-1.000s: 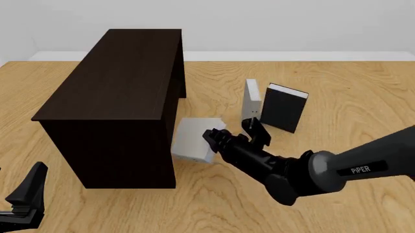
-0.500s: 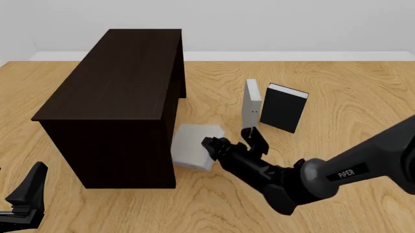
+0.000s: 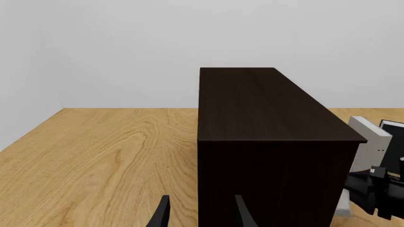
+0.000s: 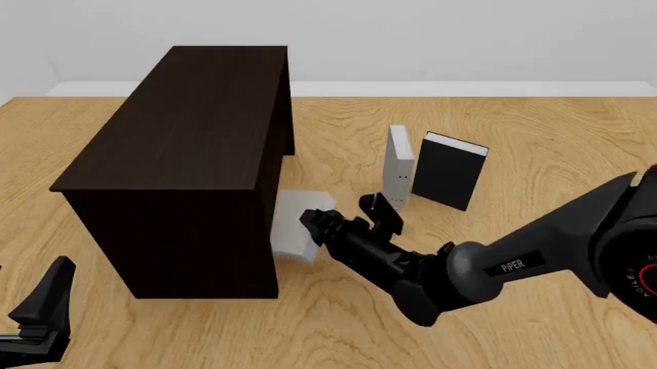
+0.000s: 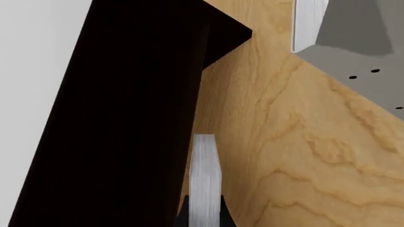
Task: Pick up the book on the right and place it under the cabinet shelf.
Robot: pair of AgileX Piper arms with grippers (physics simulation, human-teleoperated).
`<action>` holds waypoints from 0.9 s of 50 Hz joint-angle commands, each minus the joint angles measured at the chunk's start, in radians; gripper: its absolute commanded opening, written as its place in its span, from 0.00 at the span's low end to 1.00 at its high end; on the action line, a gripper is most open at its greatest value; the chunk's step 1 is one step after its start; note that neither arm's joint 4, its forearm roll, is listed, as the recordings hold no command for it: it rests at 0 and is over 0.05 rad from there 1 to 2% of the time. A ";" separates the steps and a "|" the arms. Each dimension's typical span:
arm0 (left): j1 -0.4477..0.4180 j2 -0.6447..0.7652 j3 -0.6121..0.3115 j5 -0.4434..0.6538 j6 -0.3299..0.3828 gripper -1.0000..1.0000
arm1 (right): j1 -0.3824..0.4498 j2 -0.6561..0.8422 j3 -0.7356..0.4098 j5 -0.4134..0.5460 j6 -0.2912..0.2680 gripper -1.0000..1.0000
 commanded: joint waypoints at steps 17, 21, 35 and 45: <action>0.000 0.000 0.000 0.000 0.000 1.00 | 0.005 0.148 -0.164 0.006 0.041 0.00; 0.000 0.000 0.000 0.000 0.000 1.00 | 0.007 0.154 -0.171 0.006 0.043 0.00; 0.000 0.000 0.000 0.000 0.000 1.00 | -0.012 0.125 -0.179 0.045 0.010 1.00; 0.000 0.000 0.000 0.000 0.000 1.00 | -0.012 0.102 -0.174 0.053 0.004 1.00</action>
